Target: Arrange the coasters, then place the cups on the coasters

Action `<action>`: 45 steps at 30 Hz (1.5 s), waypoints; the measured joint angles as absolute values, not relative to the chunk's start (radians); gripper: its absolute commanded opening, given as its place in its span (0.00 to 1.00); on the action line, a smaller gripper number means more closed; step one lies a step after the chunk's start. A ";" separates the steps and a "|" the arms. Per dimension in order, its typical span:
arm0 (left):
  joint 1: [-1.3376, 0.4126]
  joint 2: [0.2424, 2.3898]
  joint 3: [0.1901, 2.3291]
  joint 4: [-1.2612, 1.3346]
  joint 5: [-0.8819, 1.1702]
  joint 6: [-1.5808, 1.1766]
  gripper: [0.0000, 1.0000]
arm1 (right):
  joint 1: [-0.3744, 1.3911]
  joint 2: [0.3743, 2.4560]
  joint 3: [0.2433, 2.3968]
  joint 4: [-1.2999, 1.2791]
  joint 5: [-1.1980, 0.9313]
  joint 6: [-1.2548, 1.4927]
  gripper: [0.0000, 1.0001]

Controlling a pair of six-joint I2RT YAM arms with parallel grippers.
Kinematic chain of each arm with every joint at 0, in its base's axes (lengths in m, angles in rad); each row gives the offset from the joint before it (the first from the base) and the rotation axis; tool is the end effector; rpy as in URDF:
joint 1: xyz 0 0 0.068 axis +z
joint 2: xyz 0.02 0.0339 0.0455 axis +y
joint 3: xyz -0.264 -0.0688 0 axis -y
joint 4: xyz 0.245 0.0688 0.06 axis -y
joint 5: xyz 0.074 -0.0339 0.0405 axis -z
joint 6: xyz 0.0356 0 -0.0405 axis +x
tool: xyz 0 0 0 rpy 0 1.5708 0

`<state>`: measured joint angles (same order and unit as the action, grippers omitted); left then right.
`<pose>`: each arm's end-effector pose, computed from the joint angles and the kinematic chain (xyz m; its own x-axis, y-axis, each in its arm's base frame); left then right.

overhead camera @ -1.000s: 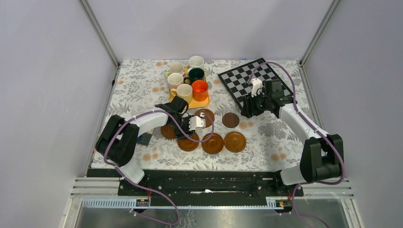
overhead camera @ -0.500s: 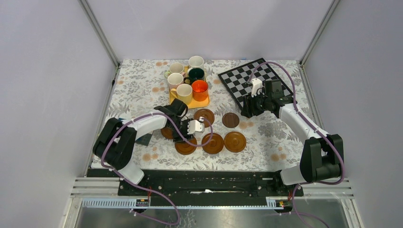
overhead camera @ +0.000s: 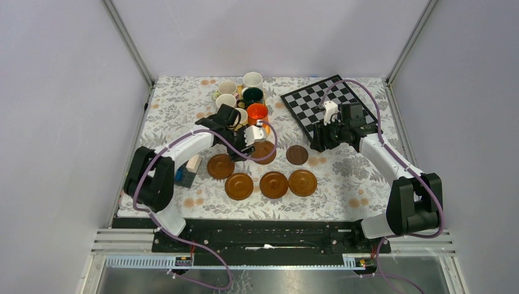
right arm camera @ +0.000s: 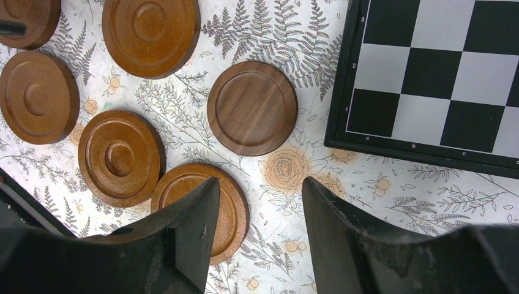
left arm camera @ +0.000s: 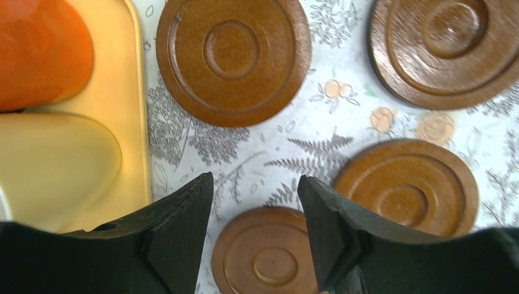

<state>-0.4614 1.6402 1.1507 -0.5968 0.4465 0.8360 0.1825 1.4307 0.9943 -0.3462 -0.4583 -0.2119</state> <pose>0.2906 -0.1616 0.2207 -0.0997 0.7969 -0.5958 0.9779 0.1891 0.0894 0.2977 0.0710 0.2510 -0.5788 -0.2986 -0.7588 -0.6066 0.7796 0.1559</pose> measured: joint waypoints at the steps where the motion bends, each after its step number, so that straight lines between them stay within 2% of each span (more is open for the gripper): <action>1: -0.461 1.659 1.162 -0.584 0.447 0.831 0.61 | 0.183 1.431 0.994 -0.346 -0.458 -0.212 0.59; 11: -0.462 1.844 1.217 -0.578 0.445 0.927 0.61 | 0.181 1.431 0.994 -0.346 -0.458 -0.212 0.58; 20: -0.468 1.959 1.350 -0.634 0.460 1.077 0.59 | 0.176 1.431 0.994 -0.346 -0.458 -0.213 0.58; 30: -0.509 2.016 1.427 -0.703 0.492 1.192 0.60 | 0.175 1.431 0.994 -0.346 -0.457 -0.213 0.58; 41: -0.529 2.019 1.465 -0.685 0.480 1.059 0.74 | 0.174 1.431 0.994 -0.347 -0.457 -0.217 0.58; 45: -0.508 1.869 1.358 -0.680 0.443 0.992 0.76 | 0.174 1.431 0.994 -0.347 -0.458 -0.217 0.58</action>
